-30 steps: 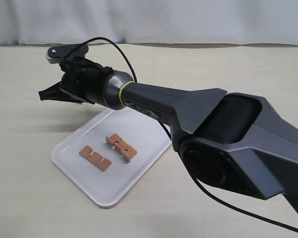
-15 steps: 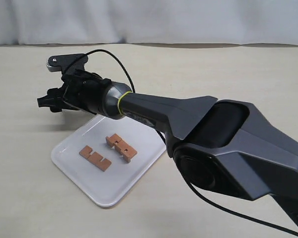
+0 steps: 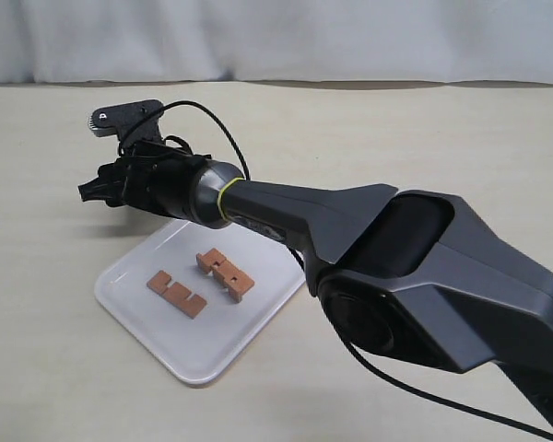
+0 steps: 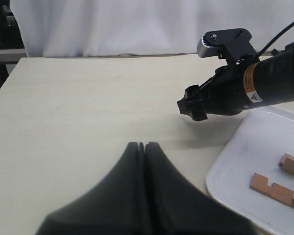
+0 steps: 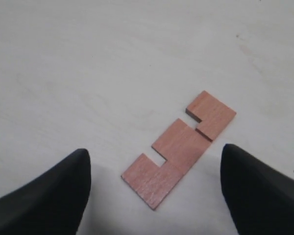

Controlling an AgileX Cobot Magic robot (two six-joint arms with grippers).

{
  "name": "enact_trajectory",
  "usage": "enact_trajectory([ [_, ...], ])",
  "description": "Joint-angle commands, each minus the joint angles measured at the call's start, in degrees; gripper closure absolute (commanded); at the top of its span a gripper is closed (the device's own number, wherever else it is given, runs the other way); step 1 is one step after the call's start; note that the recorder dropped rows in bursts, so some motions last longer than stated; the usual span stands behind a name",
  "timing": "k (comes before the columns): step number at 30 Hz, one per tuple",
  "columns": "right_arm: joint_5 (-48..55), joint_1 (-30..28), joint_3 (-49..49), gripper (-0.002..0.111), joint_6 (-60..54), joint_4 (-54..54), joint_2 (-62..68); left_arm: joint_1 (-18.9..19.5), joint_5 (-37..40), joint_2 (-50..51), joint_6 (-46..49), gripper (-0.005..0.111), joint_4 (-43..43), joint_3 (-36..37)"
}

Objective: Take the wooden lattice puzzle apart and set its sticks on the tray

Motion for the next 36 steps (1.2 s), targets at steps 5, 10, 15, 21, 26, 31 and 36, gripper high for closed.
enact_trajectory([
  [5,1.03,-0.09,-0.12,0.046,-0.15,-0.63,1.13,0.01,-0.43,-0.11,-0.16,0.107,0.07,0.18],
  [10,3.92,-0.09,-0.12,0.074,-0.15,-0.17,1.15,0.01,-0.64,-0.11,-0.16,0.107,0.07,0.18],
  [15,4.88,0.13,-0.12,0.104,-3.13,1.11,0.54,0.01,-0.64,-0.11,-0.16,0.107,0.07,0.18],
  [21,6.3,0.63,-0.12,0.104,-4.47,-0.79,-1.42,0.01,-0.64,-0.11,-0.16,0.107,0.07,0.18],
  [26,5.52,0.63,-0.12,0.104,-2.94,-2.86,-2.39,0.01,-0.64,-0.11,-0.16,0.107,0.07,0.18],
  [31,4.32,0.63,-0.12,0.092,7.24,-7.65,-1.7,0.01,-0.64,-0.11,-0.16,0.107,0.07,0.18],
  [36,2.75,0.63,-0.12,0.052,11.25,-9.93,-0.17,0.01,-0.64,-0.11,-0.16,0.107,0.07,0.18],
])
